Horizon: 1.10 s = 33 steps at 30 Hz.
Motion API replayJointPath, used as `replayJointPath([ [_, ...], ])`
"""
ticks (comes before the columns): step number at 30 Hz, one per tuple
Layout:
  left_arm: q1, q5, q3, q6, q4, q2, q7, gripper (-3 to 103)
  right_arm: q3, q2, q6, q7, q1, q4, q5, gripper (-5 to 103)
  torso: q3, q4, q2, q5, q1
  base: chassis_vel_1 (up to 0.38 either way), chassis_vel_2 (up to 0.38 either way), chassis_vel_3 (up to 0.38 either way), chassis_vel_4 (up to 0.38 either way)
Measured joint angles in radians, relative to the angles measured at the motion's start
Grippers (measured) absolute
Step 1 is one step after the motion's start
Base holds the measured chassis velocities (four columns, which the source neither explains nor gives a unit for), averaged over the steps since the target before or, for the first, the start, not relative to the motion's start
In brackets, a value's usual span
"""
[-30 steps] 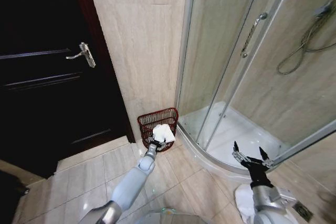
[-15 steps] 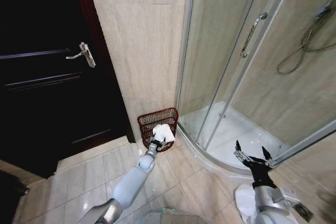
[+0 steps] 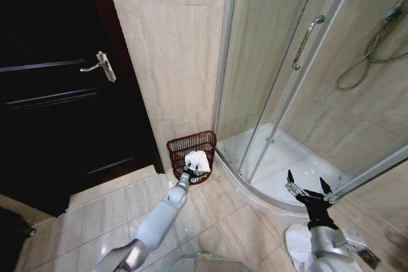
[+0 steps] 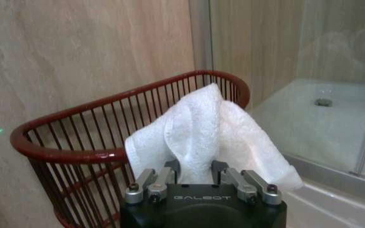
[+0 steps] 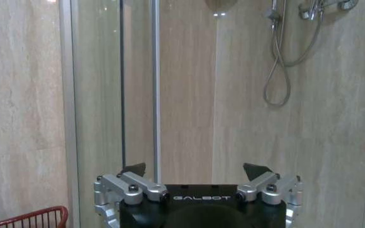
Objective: Discard the used towel into the hamper.
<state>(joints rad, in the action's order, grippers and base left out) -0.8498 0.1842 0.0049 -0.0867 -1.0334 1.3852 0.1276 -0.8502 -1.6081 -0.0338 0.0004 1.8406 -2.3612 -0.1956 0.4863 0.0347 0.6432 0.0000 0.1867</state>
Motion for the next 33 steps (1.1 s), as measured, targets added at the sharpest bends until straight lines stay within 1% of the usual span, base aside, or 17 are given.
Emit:
replayJointPath([
  [1, 0.0, 0.0, 0.0, 0.0, 0.0, 0.0, 0.0, 36, 0.0, 0.0, 0.0, 0.0, 0.0, 0.0, 0.0, 100, 0.0, 0.0, 0.0, 0.0, 0.0, 0.0, 0.0, 0.0, 0.0],
  [4, -0.012, -0.01, -0.002, -0.011, -0.025, -0.011, 0.007, 24, 0.005, 0.0, 0.005, 0.0, 0.002, -0.001, 0.004, 100, 0.0, 0.0001, 0.0, 0.0, 0.0, 0.0, 0.0, 0.0, 0.0],
  [5, -0.012, -0.01, -0.002, -0.011, -0.025, -0.011, 0.007, 24, 0.005, 0.0, 0.005, 0.0, 0.002, -0.001, 0.004, 100, 0.0, 0.0001, 0.0, 0.0, 0.0, 0.0, 0.0, 0.0, 0.0],
  [6, -0.016, -0.017, -0.004, -0.019, -0.036, -0.016, 0.015, 20, 0.006, 0.0, 0.007, -0.001, 0.002, -0.002, 0.006, 100, 0.0, 0.0001, 0.0, 0.0, 0.0, 0.0, 0.0, 0.0, 0.0],
  [7, -0.016, -0.017, -0.004, -0.019, -0.036, -0.016, 0.015, 20, 0.006, 0.0, 0.007, -0.001, 0.002, -0.002, 0.006, 100, 0.0, 0.0001, 0.0, 0.0, 0.0, 0.0, 0.0, 0.0, 0.0],
  [8, -0.022, -0.028, -0.01, -0.026, -0.051, -0.022, 0.023, 16, 0.008, 0.0, 0.009, -0.002, 0.004, -0.002, 0.009, 100, 0.0, 0.0001, 0.0, -0.0002, 0.0, 0.0, 0.0, 0.0, 0.0],
  [9, -0.027, -0.041, -0.022, -0.029, -0.076, -0.028, 0.027, 8, 0.012, 0.0, 0.012, -0.003, 0.005, -0.002, 0.012, 100, 0.0, 0.0002, 0.0, 0.0, 0.0, 0.0, 0.0, 0.0, 0.0],
  [10, -0.027, -0.041, -0.022, -0.029, -0.076, -0.028, 0.027, 8, 0.012, 0.0, 0.012, -0.003, 0.005, -0.002, 0.012, 100, 0.0, 0.0002, 0.0, 0.0, 0.0, 0.0, 0.0, 0.0, 0.0],
  [11, -0.03, -0.052, -0.032, -0.03, -0.093, -0.033, 0.028, 5, 0.015, 0.0, 0.014, -0.004, 0.005, -0.002, 0.015, 100, 0.0, 0.0001, 0.0, 0.0, 0.0, 0.0, 0.0, 0.0, 0.0],
  [13, -0.032, -0.063, -0.04, -0.031, -0.11, -0.037, 0.028, 5, 0.017, 0.0, 0.016, -0.007, 0.006, -0.002, 0.018, 100, 0.0, 0.0001, 0.0, -0.0001, 0.0, 0.0, 0.0, 0.0, 0.0],
  [14, -0.034, -0.074, -0.047, -0.031, -0.126, -0.042, 0.029, 2, 0.019, 0.0, 0.017, -0.009, 0.007, -0.002, 0.02, 100, 0.0, 0.0002, 0.0, 0.0, 0.0, 0.0, 0.0, 0.0, 0.0],
  [16, -0.038, -0.088, -0.058, -0.031, -0.165, -0.052, 0.032, 0, 0.022, 0.0, 0.02, -0.011, 0.007, 0.0, 0.024, 100, 0.0, 0.0001, 0.0, 0.0, 0.0, 0.0, 0.0, 0.0, 0.0],
  [21, -0.035, -0.102, -0.066, -0.019, -0.22, -0.068, 0.046, 0, 0.024, 0.0, 0.02, -0.013, 0.005, 0.0, 0.027, 100, 0.0, 0.0002, 0.0, -0.0001, 0.0, 0.0, 0.0, 0.0, 0.0],
  [26, -0.002, -0.106, -0.065, -0.019, -0.226, -0.069, 0.059, 0, 0.025, 0.0, 0.02, -0.015, 0.006, 0.0, 0.029, 100, 0.0, 0.0002, 0.0, -0.0001, 0.0, 0.0, 0.0, 0.0, 0.0],
  [30, 0.056, -0.099, -0.052, -0.025, -0.213, -0.067, 0.056, 0, 0.025, 0.0, 0.023, -0.02, 0.009, 0.001, 0.031, 100, 0.0, 0.0001, 0.0, 0.0, 0.0, 0.0, 0.0, 0.0, 0.0],
  [32, 0.113, -0.083, -0.033, -0.026, -0.201, -0.065, 0.05, 0, 0.025, 0.0, 0.029, -0.025, 0.013, 0.004, 0.035, 100, 0.0, 0.0, 0.0, 0.0, 0.0, 0.0, 0.0, 0.0, 0.0],
  [33, 0.113, -0.083, -0.033, -0.026, -0.201, -0.065, 0.05, 0, 0.025, 0.0, 0.029, -0.025, 0.013, 0.004, 0.035, 100, 0.0, 0.0, 0.0, 0.0, 0.0, 0.0, 0.0, 0.0, 0.0],
])
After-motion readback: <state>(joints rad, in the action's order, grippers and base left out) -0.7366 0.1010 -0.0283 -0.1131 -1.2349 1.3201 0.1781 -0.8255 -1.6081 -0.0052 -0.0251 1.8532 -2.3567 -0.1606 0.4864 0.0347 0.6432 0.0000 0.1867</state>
